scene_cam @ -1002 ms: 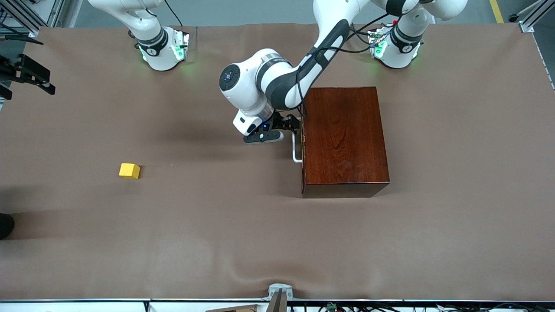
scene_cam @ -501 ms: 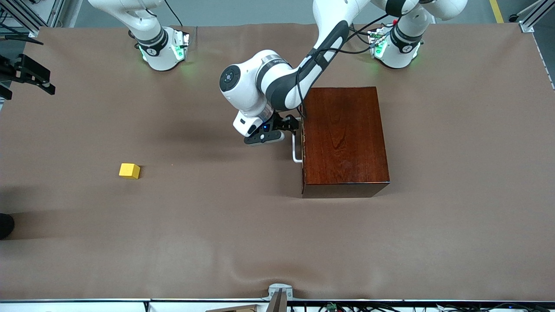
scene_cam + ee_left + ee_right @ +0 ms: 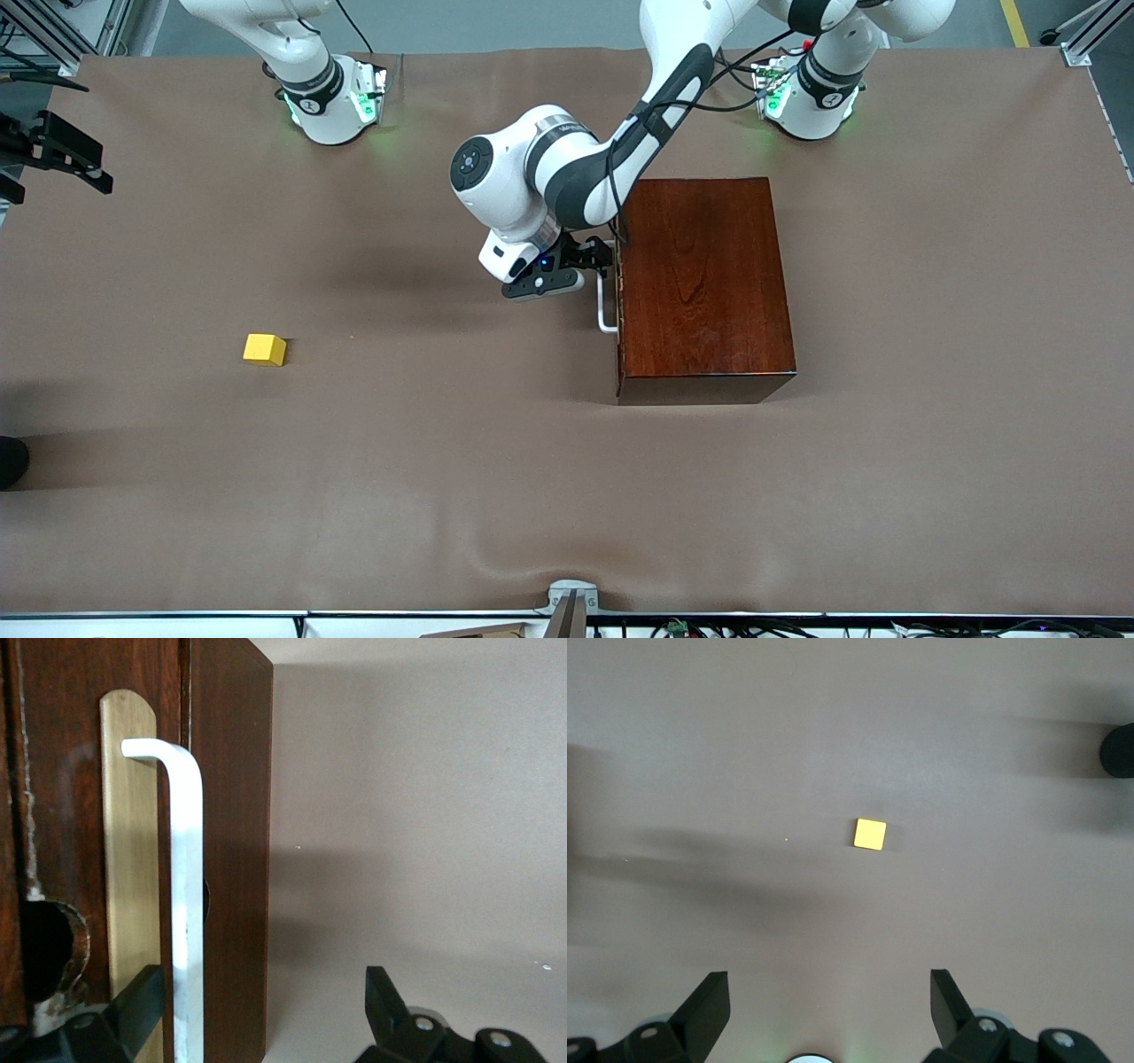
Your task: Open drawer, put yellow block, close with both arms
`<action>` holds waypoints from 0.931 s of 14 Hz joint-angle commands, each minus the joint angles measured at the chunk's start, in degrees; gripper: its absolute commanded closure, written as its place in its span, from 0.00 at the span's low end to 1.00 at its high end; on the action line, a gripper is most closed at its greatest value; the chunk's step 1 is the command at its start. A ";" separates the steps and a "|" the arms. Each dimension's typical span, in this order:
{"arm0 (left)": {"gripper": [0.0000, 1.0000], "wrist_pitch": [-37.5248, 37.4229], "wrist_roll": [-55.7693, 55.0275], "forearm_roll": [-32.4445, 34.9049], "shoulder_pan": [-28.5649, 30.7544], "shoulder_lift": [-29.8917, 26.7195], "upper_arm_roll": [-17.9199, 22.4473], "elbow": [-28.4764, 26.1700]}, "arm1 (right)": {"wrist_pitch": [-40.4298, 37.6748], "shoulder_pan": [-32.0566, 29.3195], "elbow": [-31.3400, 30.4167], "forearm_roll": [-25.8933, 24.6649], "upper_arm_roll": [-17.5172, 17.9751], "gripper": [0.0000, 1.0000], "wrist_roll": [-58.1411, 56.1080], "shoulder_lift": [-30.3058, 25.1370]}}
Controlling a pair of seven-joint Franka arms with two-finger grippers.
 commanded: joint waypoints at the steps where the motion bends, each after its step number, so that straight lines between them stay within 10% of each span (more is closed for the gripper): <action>1: 0.00 -0.01 -1.13 0.98 -0.40 1.60 0.39 1.59 | -0.80 -0.03 1.25 0.36 -0.06 0.00 -0.48 0.52; 13: 0.00 5.87 -3.41 0.72 -0.57 2.48 -0.31 1.85 | -0.89 0.06 1.25 0.36 0.03 0.00 -0.48 0.52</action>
